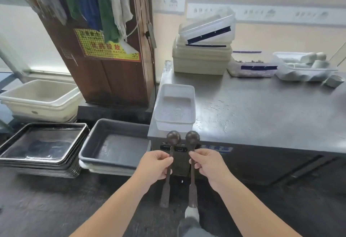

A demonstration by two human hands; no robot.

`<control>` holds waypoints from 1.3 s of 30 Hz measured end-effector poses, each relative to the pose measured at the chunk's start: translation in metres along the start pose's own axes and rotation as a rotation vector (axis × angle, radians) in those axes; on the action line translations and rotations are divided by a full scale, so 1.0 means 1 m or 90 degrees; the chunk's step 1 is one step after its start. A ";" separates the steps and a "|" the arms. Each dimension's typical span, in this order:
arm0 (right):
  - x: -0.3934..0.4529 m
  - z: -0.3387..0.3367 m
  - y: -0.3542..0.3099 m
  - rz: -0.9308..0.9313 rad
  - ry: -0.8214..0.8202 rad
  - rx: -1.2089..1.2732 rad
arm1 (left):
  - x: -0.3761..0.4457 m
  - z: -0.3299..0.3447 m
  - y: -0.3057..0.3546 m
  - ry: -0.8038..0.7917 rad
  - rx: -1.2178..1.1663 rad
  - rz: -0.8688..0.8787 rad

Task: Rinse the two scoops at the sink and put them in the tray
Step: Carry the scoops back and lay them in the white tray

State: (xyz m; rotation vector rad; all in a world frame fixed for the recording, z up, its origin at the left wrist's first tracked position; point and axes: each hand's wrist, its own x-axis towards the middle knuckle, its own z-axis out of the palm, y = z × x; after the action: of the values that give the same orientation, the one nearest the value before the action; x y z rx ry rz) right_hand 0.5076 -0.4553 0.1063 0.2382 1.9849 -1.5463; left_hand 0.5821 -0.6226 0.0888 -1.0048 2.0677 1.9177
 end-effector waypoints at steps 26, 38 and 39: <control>0.355 0.055 -0.129 0.063 0.033 -0.063 | 0.337 0.015 0.135 0.026 0.105 -0.078; 0.379 0.080 -0.085 0.095 0.150 -0.334 | 0.378 0.023 0.098 -0.019 0.371 -0.075; 0.380 0.082 -0.084 0.091 0.160 -0.339 | 0.379 0.024 0.097 -0.011 0.372 -0.074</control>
State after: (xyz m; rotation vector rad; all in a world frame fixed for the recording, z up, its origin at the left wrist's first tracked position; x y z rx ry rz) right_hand 0.1903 -0.6395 -0.0481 0.3550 2.4330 -0.8887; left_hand 0.2307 -0.7436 -0.0352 -0.9255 2.2877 1.1436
